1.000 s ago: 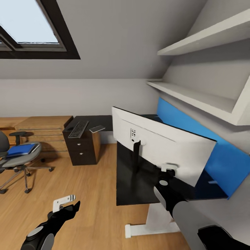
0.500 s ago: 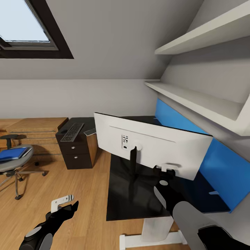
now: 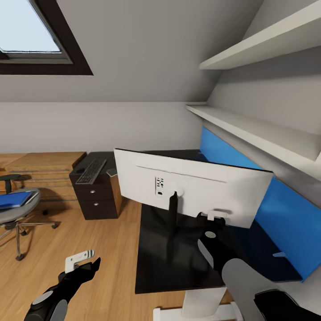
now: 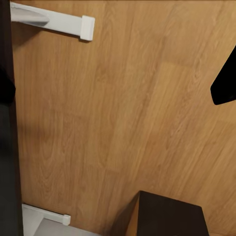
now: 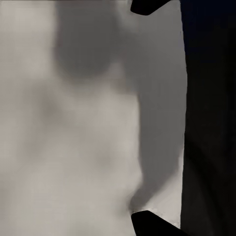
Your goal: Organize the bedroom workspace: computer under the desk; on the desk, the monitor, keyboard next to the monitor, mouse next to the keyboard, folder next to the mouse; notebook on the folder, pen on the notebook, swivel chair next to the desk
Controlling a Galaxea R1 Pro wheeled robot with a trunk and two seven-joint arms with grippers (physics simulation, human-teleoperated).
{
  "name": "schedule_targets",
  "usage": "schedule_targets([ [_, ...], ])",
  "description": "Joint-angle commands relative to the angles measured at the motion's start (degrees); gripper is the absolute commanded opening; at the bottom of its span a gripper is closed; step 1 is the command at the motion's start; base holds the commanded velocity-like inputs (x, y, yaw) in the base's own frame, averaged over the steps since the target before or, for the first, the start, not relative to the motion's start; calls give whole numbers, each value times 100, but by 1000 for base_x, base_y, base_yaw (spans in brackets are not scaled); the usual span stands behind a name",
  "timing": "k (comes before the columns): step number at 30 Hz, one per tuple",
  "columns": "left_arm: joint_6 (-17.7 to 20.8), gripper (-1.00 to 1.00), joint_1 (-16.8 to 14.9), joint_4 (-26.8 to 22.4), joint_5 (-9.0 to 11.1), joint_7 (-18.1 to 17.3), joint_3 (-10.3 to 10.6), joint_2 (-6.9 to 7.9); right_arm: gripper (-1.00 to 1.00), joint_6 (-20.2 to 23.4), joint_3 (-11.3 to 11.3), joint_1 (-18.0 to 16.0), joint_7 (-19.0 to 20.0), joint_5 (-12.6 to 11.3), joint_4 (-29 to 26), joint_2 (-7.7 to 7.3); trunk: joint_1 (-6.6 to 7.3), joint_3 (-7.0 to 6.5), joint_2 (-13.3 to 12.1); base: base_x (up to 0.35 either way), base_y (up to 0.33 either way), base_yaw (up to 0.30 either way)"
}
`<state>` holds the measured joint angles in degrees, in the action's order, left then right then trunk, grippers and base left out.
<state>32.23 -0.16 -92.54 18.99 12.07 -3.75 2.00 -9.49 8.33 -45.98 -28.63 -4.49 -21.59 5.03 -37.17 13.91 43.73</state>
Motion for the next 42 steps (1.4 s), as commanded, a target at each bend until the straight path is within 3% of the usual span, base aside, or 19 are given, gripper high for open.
schedule_targets([
  [1, 19, 100, -2, -9, 61, 48, 4, 2, 100, -27, 46, -7, -29, -38, 2, -2, -4, 7, 6, 307, 0, 0],
  [23, 52, 100, -2, -9, 61, 50, 0, 2, 100, -39, 59, -7, -34, -39, -19, 10, -4, 7, 6, 47, 0, 0],
  [35, 63, 100, -2, -9, 54, 50, -11, 9, 100, -53, 76, -7, -66, -46, -21, 83, -4, 7, 6, -256, -32, 12],
  [42, 64, 100, -2, -9, 53, 50, -12, 11, 100, -53, 73, -7, -86, -44, -21, 100, -4, 7, 6, -279, -153, 199],
])
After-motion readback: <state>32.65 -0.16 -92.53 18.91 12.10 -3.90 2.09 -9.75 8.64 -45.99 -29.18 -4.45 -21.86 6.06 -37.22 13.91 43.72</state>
